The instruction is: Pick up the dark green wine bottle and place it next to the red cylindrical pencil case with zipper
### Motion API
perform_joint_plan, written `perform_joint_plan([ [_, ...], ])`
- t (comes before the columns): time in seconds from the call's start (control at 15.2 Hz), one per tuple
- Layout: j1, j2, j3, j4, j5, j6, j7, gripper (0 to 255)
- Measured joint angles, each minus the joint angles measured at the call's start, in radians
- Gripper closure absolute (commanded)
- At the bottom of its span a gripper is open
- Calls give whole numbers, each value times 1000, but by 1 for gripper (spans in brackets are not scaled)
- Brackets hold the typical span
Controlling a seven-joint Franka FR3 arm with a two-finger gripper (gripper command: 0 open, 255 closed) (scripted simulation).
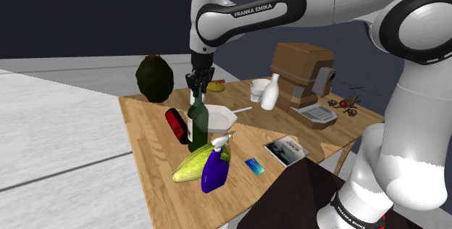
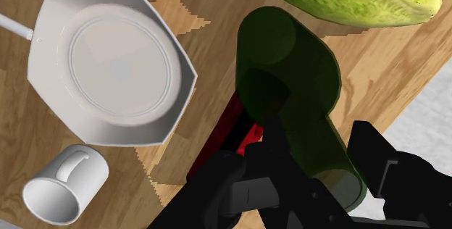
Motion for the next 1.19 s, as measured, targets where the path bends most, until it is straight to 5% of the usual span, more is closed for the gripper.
perform_joint_plan([
  [0.07, 0, 0, 0, 0, 0, 0, 0, 0],
  [1.19, 3, -19, 2, 103, -1, -121, 0, 0],
])
